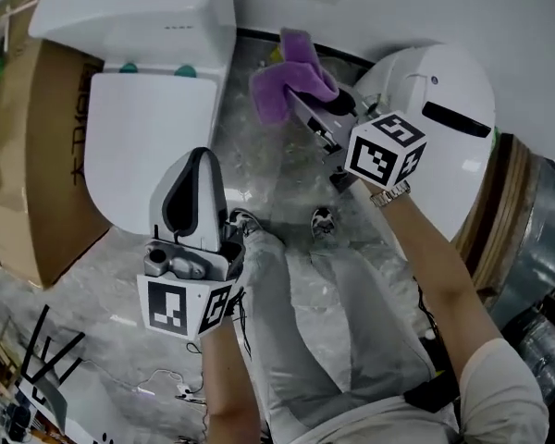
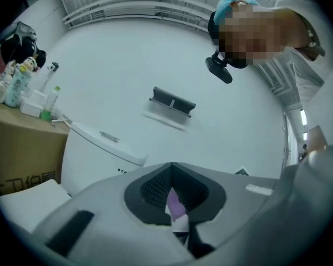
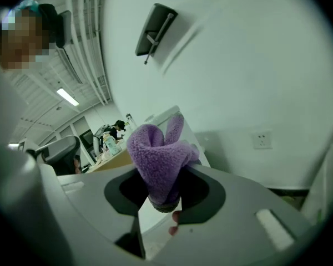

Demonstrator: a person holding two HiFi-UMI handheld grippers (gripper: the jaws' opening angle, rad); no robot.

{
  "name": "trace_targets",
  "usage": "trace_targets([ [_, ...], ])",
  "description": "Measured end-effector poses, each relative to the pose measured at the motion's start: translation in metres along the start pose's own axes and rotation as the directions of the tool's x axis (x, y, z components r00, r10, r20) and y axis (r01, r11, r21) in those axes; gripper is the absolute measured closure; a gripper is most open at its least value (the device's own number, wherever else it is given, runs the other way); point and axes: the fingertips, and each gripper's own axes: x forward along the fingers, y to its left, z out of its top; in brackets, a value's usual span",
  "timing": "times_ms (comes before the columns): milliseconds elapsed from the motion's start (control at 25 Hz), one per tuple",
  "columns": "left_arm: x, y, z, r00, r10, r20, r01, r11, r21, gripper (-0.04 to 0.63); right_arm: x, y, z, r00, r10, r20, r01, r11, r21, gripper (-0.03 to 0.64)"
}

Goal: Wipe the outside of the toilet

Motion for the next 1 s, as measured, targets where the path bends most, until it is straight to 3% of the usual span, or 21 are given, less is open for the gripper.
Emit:
trace_targets([
  [120,0.014,0.027,-0.004,1.0,-0.01,0.011,0.01,1.0,0.015,0.591,0.03,0.016,0.025,0.991,0.087,0.104,-0.08,0.995,-0.066,0.489],
  [360,0.037,0.051,-0.012,0.986,0.008,0.167,-0.017,0.998,0.056,0.591,0.066,0.013,0.03,0.965,0.186,0.185,-0.148,0.968,-0.202,0.489],
  [560,0.063,0.074,-0.05,0.99,0.014,0.14,-0.028,0.994,0.103,0.591,0.098,0.006,0.05,0.934,0.237,0.265,-0.15,0.938,-0.312,0.489],
  [880,0.039,0.072,-0.077,0.971,-0.012,0.241,-0.022,0.99,0.14,0.591,0.084,0.032,0.07,0.858,0.346,0.379,-0.139,0.867,-0.478,0.489],
  [1000,0.025,0.083,-0.085,0.96,0.035,0.277,-0.073,0.989,0.128,0.591,0.086,0.033,0.074,0.839,0.352,0.416,-0.112,0.859,-0.5,0.489],
])
